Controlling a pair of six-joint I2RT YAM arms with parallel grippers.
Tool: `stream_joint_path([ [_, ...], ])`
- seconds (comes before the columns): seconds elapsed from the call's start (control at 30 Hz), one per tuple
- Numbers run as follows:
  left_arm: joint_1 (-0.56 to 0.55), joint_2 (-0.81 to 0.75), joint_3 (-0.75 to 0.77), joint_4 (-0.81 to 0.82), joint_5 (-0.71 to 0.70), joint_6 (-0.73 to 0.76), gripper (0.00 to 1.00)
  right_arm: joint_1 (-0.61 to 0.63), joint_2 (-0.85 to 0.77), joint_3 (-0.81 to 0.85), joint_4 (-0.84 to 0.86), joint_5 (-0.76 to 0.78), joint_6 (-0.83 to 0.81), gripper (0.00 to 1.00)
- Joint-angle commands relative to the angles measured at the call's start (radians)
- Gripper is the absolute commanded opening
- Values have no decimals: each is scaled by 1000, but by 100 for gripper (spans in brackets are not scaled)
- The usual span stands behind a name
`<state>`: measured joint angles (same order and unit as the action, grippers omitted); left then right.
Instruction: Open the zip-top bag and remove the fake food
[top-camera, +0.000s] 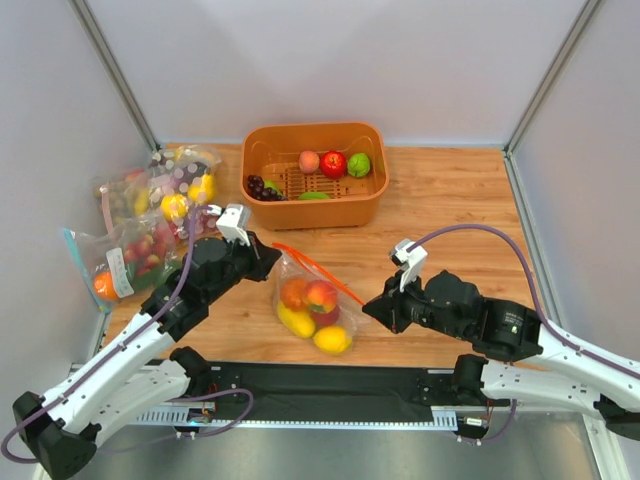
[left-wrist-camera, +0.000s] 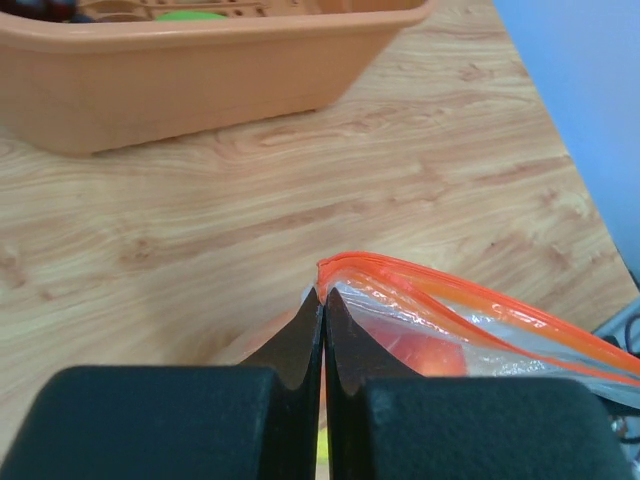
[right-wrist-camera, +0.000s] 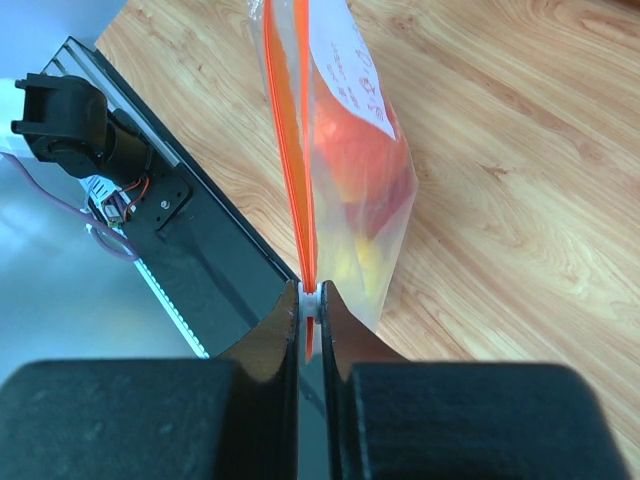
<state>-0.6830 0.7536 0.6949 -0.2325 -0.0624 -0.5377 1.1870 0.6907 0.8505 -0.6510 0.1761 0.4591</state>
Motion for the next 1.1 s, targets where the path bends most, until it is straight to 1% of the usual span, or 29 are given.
stream_joint_path([
  [0.0, 77, -25, 26, -73, -66, -2, 0, 2, -14, 1, -25, 2, 10, 0],
  [0.2, 161, -17, 22, -85, -8, -22, 0, 2, -16, -1, -38, -4, 13, 0],
  [0.27, 166, -17, 12, -62, 9, -21, 0, 2, -16, 2, -39, -6, 15, 0],
  [0.3, 166, -17, 8, -39, 56, -12, 0, 2, -13, 7, -41, -4, 13, 1],
  [0.33, 166, -16, 3, -39, 56, -5, 0, 2, -13, 7, -42, -6, 12, 1],
  [0.37, 166, -16, 0, -12, 106, -1, 0, 3, -8, 15, -41, -6, 10, 9],
  [0.47, 165, -19, -12, 39, 215, 37, 0, 2, 9, 31, -33, 2, -2, 26],
  [0.5, 165, -22, -18, 51, 239, 47, 0, 2, 16, 50, -32, 9, -8, 37],
  [0.53, 165, -29, -26, 71, 265, 56, 0, 2, 30, 59, -23, 14, -22, 42],
  [0.57, 165, -33, -31, 79, 310, 73, 0, 2, 41, 70, -16, 20, -33, 50],
  [0.63, 163, -45, -43, 102, 361, 88, 0, 2, 75, 102, 0, 42, -65, 55],
  [0.67, 165, -49, -47, 105, 401, 97, 0, 2, 85, 114, 10, 51, -76, 60],
  [0.77, 165, -69, -66, 122, 461, 111, 0, -1, 134, 153, 48, 80, -118, 65],
  [0.9, 165, -102, -93, 148, 512, 114, 0, -21, 197, 188, 94, 69, -160, 67],
  [1.07, 165, -128, -110, 163, 555, 111, 0, -66, 265, 170, 163, 13, -178, 67],
])
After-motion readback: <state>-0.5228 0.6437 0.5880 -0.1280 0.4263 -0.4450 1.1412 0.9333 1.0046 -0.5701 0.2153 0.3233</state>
